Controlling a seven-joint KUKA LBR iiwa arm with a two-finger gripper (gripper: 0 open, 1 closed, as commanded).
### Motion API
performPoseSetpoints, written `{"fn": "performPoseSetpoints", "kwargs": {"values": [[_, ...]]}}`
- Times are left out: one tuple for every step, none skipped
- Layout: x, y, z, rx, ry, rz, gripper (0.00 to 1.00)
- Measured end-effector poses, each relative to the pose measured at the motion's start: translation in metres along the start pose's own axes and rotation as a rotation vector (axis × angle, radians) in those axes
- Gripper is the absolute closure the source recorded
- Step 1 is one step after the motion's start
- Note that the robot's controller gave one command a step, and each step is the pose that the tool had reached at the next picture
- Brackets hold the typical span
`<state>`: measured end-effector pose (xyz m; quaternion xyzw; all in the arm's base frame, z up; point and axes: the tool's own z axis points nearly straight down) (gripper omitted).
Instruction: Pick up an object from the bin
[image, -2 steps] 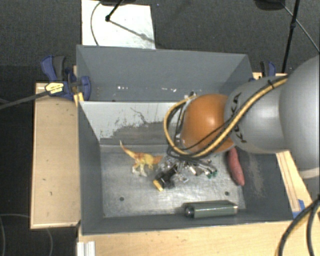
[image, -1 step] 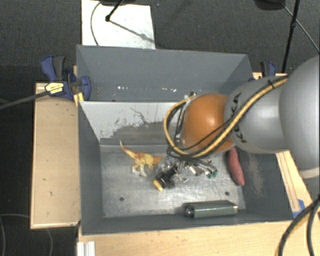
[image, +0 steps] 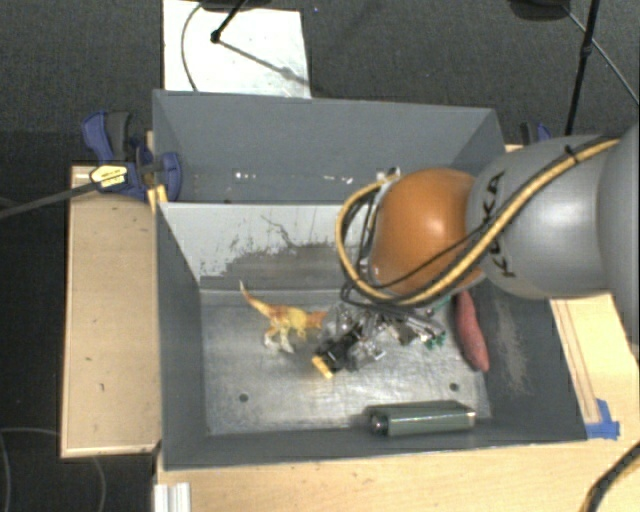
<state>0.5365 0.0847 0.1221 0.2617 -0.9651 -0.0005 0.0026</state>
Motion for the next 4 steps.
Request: {"fn": "performPoseSetpoints", "kwargs": {"values": [[-0.002,-0.001,-0.048,0.004,-0.010,0.004,1.00],[-0.002,0.013,-0.070,0.003,-0.008,-0.023,1.00],[-0.009,-0.005,-0.118,0.002,-0.006,-0.004,1.00],[-0.013,0.010,-0.146,0.005,-0.009,-0.181,1.00]]}}
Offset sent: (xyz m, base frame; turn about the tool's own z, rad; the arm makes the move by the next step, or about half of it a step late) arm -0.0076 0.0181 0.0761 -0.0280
